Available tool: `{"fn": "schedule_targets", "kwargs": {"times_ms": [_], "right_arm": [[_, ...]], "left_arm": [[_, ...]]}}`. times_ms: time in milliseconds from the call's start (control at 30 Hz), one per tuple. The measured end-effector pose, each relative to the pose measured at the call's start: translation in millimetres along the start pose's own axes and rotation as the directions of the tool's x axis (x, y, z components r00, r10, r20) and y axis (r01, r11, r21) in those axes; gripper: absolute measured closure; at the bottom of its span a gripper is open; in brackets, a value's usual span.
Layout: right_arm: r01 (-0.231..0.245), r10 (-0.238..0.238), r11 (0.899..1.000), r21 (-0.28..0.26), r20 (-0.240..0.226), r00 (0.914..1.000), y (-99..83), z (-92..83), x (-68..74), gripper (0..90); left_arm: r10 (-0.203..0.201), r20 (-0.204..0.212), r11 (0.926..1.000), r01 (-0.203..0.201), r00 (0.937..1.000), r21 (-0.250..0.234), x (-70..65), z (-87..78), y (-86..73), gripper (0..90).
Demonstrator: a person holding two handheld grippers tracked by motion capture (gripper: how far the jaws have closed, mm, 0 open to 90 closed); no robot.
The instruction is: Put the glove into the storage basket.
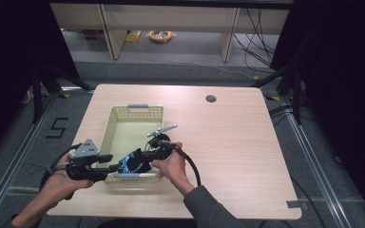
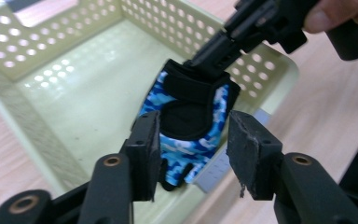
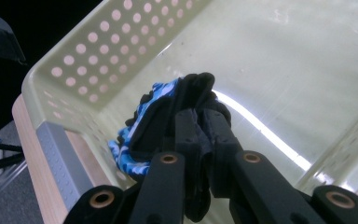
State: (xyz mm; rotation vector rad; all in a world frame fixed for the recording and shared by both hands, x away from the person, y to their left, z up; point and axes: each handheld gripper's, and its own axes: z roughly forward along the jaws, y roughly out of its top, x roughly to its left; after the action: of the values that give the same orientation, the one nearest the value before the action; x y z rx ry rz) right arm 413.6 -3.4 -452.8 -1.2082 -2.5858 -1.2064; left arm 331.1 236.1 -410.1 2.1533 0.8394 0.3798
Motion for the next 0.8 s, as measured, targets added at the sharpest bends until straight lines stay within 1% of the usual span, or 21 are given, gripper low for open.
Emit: {"fn": "schedule_targets", "kwargs": {"times_ms": [67, 100, 167, 200, 233, 267, 333, 367, 400, 433, 467, 500, 533, 567, 600, 633, 667, 700, 733, 767, 800], "right_arm": [[0.010, -0.010, 1.000, 0.009, 0.012, 0.9999, -0.7, -0.6, 0.6, 84.9], [0.012, -0.012, 1.000, 0.009, 0.014, 0.9998, -1.1, -0.8, 1.1, 84.7], [0.014, -0.015, 1.000, 0.018, 0.025, 0.9996, -1.3, -0.9, 0.9, 83.3], [0.027, -0.028, 0.999, 0.023, 0.032, 0.9991, -1.0, -1.0, 0.1, 81.3], [0.027, -0.028, 0.999, 0.029, 0.039, 0.9989, -1.0, -1.0, 0.5, 79.1], [0.039, -0.041, 0.999, 0.031, 0.052, 0.9978, -0.8, -1.3, 0.0, 77.9], [0.009, -0.013, 0.999, 0.046, 0.090, 0.9958, -0.7, -2.8, 3.4, 71.9], [0.049, -0.050, 0.998, 0.026, 0.070, 0.9963, 0.0, -2.6, 2.4, 69.5], [0.011, -0.015, 0.999, 0.037, 0.090, 0.9959, 0.5, -4.7, 4.8, 67.9], [0.062, -0.063, 0.998, 0.011, 0.093, 0.9937, 1.8, -4.2, 2.0, 65.6], [0.076, -0.077, 0.997, 0.007, 0.094, 0.9926, 2.8, -5.0, 1.6, 65.1], [0.039, -0.040, 0.999, 0.015, 0.121, 0.9919, 3.7, -6.6, 3.0, 65.0], [0.033, -0.034, 0.999, 0.013, 0.122, 0.9919, 5.2, -9.0, 4.0, 64.0], [0.045, -0.045, 0.999, -0.005, 0.091, 0.9948, 6.0, -11.5, 4.8, 63.1], [0.072, -0.070, 0.997, -0.030, 0.082, 0.9942, 6.7, -12.1, 4.3, 61.3], [0.076, -0.073, 0.997, -0.032, 0.090, 0.9933, 7.4, -13.4, 4.5, 59.2], [0.071, -0.067, 0.997, -0.038, 0.088, 0.9938, 8.0, -15.0, 4.6, 57.3], [0.090, -0.086, 0.995, -0.039, 0.094, 0.9919, 8.7, -17.0, 3.1, 56.4], [0.093, -0.089, 0.994, -0.051, 0.084, 0.9925, 8.6, -18.0, 2.2, 55.7], [0.074, -0.069, 0.995, -0.061, 0.085, 0.9940, 7.9, -20.0, 2.7, 54.5], [0.072, -0.066, 0.995, -0.062, 0.085, 0.9942, 7.7, -22.7, 2.2, 52.8]], "left_arm": [[-0.015, 0.012, 0.9999, 0.015, 0.9998, -0.002, -3.3, 1.7, -0.4, 51.3], [0.004, 0.015, 1.0000, -0.004, 0.9999, 0.002, -3.4, 1.7, 0.0, 51.3], [-0.010, 0.013, 0.9999, 0.010, 0.9999, -0.005, -6.4, 2.2, 0.4, 50.9], [-0.008, 0.014, 1.0000, 0.008, 0.9999, -0.001, -6.6, 1.9, 0.7, 50.3], [-0.011, 0.025, 0.9999, 0.011, 0.9996, 0.000, -7.4, 1.8, 1.2, 49.9], [-0.002, 0.026, 1.0000, 0.002, 0.9997, -0.003, -7.5, 1.9, 1.4, 49.5], [-0.011, 0.031, 0.9999, 0.011, 0.9995, 0.002, -9.9, 1.9, 1.4, 47.3], [-0.029, 0.031, 0.9996, 0.029, 0.9991, -0.002, -11.8, 2.7, 1.1, 46.2], [-0.011, 0.031, 0.9999, 0.011, 0.9995, 0.002, -11.8, 2.5, 1.2, 45.7], [-0.012, 0.033, 0.9999, 0.012, 0.9994, 0.005, -12.6, 2.6, 1.1, 45.3], [-0.014, 0.030, 0.9999, 0.015, 0.9994, -0.002, -14.1, 3.2, 0.9, 44.8], [-0.013, 0.037, 0.9999, 0.013, 0.9992, -0.001, -14.9, 3.4, 1.2, 44.3], [-0.026, 0.031, 0.9997, 0.026, 0.9992, -0.001, -16.4, 3.6, 1.0, 43.2], [-0.017, 0.041, 0.9999, 0.017, 0.9990, -0.001, -15.9, 3.8, 1.1, 42.0], [-0.017, 0.040, 0.9998, 0.018, 0.9990, -0.004, -16.3, 4.2, 1.0, 41.3], [-0.032, 0.033, 0.9995, 0.032, 0.9989, -0.004, -17.8, 5.1, 0.7, 40.5], [-0.034, 0.041, 0.9994, 0.034, 0.9986, 0.001, -18.4, 5.3, 0.6, 39.7], [-0.027, 0.040, 0.9996, 0.027, 0.9988, -0.001, -19.1, 5.8, 0.6, 38.9], [-0.039, 0.045, 0.9992, 0.039, 0.9982, -0.003, -20.5, 6.5, 0.4, 37.9], [-0.031, 0.051, 0.9995, 0.031, 0.9982, -0.004, -20.8, 6.6, 0.6, 36.9], [-0.036, 0.050, 0.9992, 0.037, 0.9981, -0.016, -22.4, 7.2, 0.5, 35.9]]}}
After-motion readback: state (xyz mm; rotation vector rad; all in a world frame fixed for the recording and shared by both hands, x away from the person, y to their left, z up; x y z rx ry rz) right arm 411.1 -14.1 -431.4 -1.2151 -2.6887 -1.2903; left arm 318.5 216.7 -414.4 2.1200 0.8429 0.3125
